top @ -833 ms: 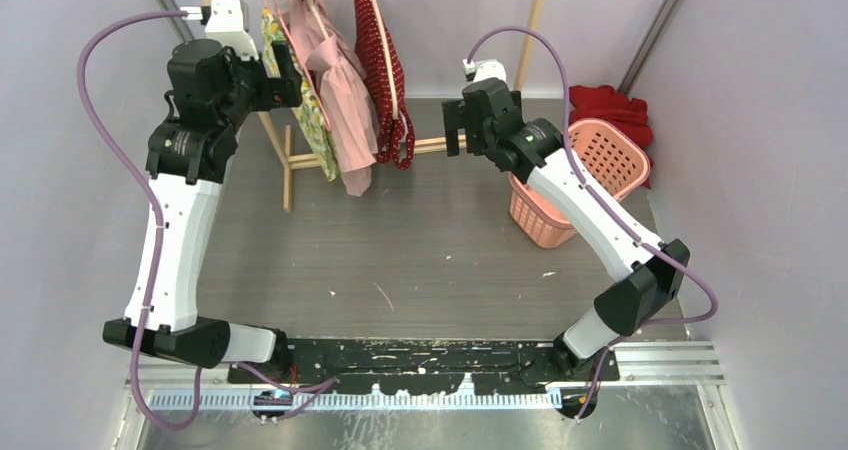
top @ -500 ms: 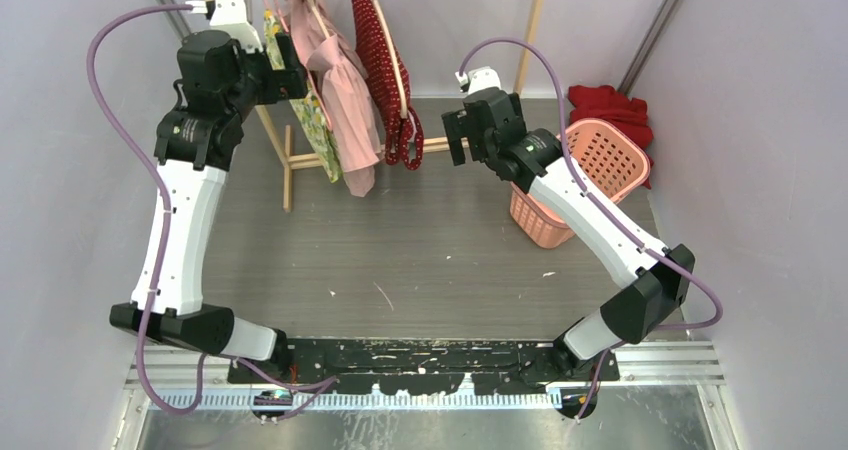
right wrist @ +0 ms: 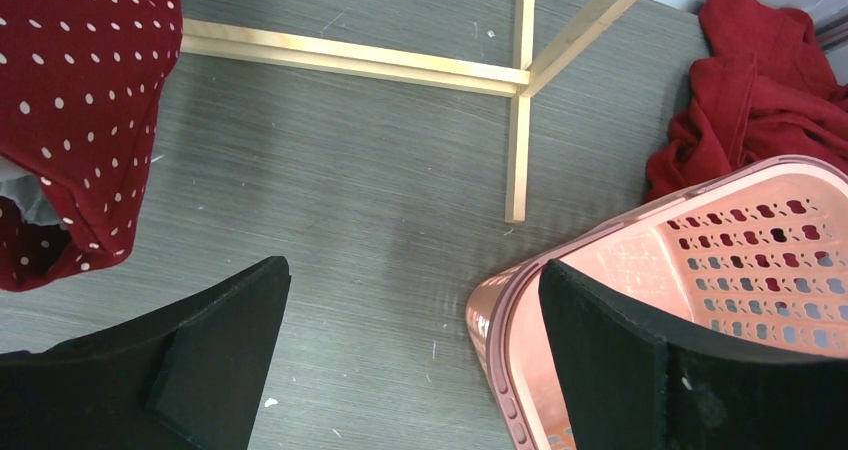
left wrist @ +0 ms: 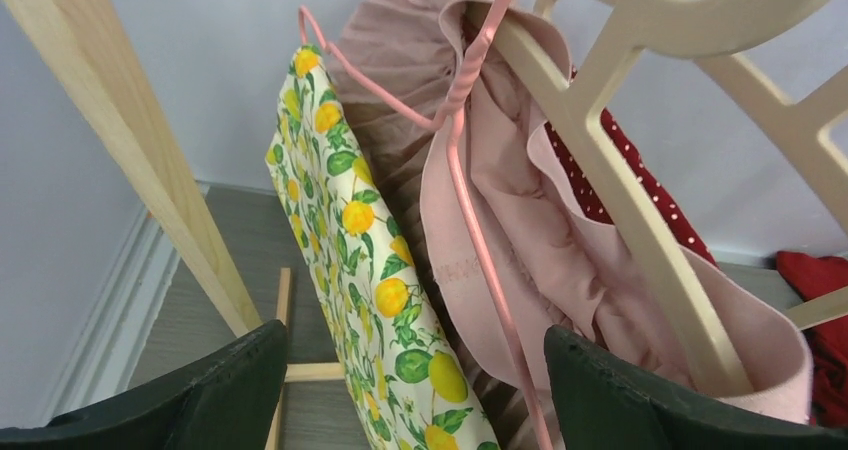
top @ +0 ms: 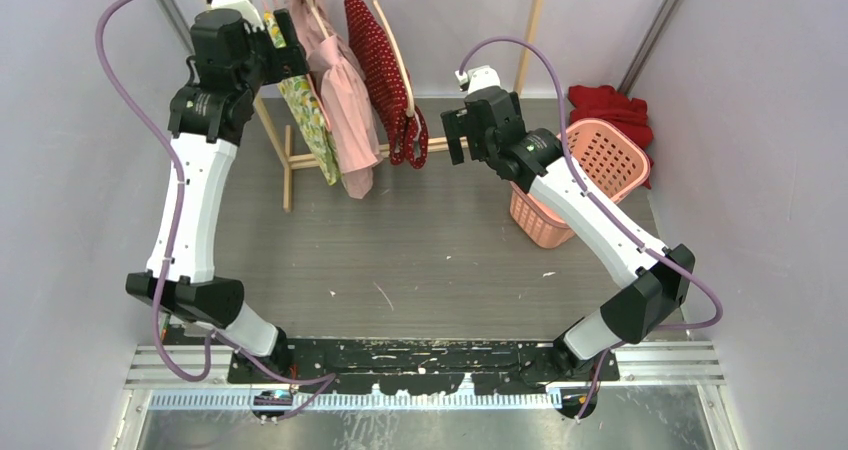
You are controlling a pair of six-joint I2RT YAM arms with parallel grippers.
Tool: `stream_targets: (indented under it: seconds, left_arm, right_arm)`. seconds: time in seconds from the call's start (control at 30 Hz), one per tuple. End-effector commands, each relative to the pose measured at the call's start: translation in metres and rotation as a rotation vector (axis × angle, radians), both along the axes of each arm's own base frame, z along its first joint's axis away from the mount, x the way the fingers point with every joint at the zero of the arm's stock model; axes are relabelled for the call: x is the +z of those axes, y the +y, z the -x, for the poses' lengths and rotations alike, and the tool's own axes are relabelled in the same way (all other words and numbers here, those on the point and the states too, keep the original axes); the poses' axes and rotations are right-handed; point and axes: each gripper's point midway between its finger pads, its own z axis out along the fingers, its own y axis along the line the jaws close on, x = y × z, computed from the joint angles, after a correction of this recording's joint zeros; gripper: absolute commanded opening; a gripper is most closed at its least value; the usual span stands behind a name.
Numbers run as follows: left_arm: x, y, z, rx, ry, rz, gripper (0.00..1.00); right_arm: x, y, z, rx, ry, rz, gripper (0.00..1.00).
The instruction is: Remove the skirt from the hanger
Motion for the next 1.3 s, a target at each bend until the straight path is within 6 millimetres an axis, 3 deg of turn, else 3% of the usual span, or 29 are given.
stream_targets:
  seconds: [0.0,0.27,0.57,0.6,0.7,0.73,0.83,0.87,1.03,1.23,1.27]
  left_arm:
    - [-0.002,-0.001,-0.011,0.024,-0.015,0.026,0.96]
    - [-0.018,0.009,-0.029,0.088,0.011,-0.019,0.83]
    - [-0.022,0.005,-0.062,0.065,-0.035,-0.089,0.79]
    - [-0.022,0.004,-0.064,0.057,-0.04,-0.09,0.74]
    - [-0.021,-0.001,-0.065,0.031,-0.047,-0.098,0.48]
    - [-0.02,-0.001,-0.064,0.028,-0.047,-0.098,0.33]
    - [-0.019,0.001,-0.059,0.032,-0.051,-0.104,0.03]
    - [-0.019,0.003,-0.057,0.034,-0.053,-0.107,0.0]
    - [-0.018,0.0,-0.05,-0.016,-0.082,-0.167,0.0]
    - [-0.013,0.013,-0.049,0.027,-0.202,-0.179,0.0]
    - [-0.001,0.015,-0.049,0.044,-0.273,-0.167,0.0]
  right_arm:
    - [0.022,0.003,-0.001,0.005,-0.065,-0.041,1.0]
    - [0.018,-0.001,0.002,0.001,-0.056,-0.026,1.0]
    - [0.015,0.003,0.002,0.013,-0.041,-0.031,1.0]
    - [0.015,0.003,0.002,0.011,-0.039,-0.031,1.0]
    - [0.012,0.002,0.003,0.008,-0.033,-0.032,1.0]
    - [0.011,0.002,0.003,0.008,-0.032,-0.034,1.0]
    - [0.006,0.003,0.003,0.006,-0.022,-0.034,1.0]
    - [0.004,0.004,0.003,0.007,-0.017,-0.035,1.0]
    - [-0.005,0.008,0.001,0.013,0.004,-0.037,1.0]
    - [-0.02,0.01,0.003,0.023,0.04,-0.022,1.0]
    - [-0.022,0.01,0.002,0.024,0.043,-0.021,1.0]
